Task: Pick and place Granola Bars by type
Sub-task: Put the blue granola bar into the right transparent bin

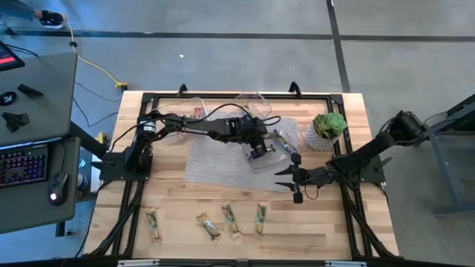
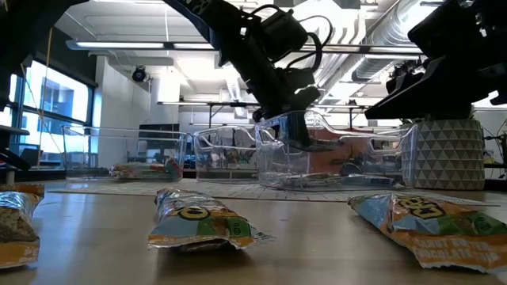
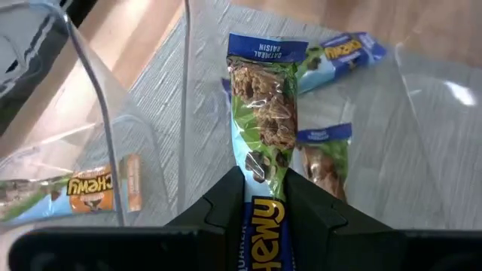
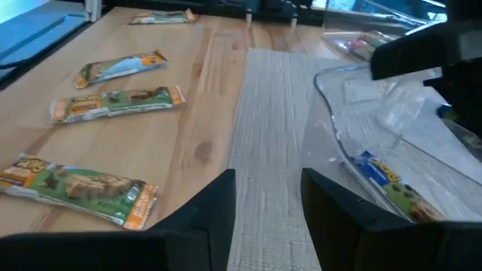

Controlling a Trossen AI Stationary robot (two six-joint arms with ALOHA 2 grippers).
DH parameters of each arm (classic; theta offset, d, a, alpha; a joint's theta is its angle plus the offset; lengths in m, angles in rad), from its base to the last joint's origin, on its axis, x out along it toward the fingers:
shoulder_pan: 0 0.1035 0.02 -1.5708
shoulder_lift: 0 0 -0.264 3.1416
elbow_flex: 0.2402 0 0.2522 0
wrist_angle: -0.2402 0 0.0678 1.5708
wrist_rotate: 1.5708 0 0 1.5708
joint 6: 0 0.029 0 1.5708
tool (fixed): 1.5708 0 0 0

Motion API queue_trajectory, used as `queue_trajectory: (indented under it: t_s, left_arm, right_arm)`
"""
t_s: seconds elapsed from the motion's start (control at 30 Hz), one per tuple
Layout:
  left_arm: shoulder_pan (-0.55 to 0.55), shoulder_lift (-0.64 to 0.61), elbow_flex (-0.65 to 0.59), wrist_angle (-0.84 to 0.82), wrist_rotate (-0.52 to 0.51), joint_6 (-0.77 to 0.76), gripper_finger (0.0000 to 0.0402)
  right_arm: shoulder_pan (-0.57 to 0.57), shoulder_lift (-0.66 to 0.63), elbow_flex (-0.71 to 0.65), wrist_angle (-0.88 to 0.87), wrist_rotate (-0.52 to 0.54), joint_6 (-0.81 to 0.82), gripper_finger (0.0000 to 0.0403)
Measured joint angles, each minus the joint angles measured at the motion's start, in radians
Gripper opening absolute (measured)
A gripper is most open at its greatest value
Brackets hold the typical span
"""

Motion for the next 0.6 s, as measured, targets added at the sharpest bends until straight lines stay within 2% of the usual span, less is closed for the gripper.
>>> queue_trajectory:
  t_s: [0.37, 0.6]
  left_arm:
    - [0.000, 0.000, 0.000, 0.008, 0.128, 0.028, 0.0084]
    - [0.000, 0.000, 0.000, 0.007, 0.130, 0.055, 0.0142]
  right_arm:
    - [0.000, 0.000, 0.000, -0.001, -0.052, 0.003, 0.0133]
    - [0.000, 0.000, 0.000, -0.004, -0.081, 0.024, 0.0133]
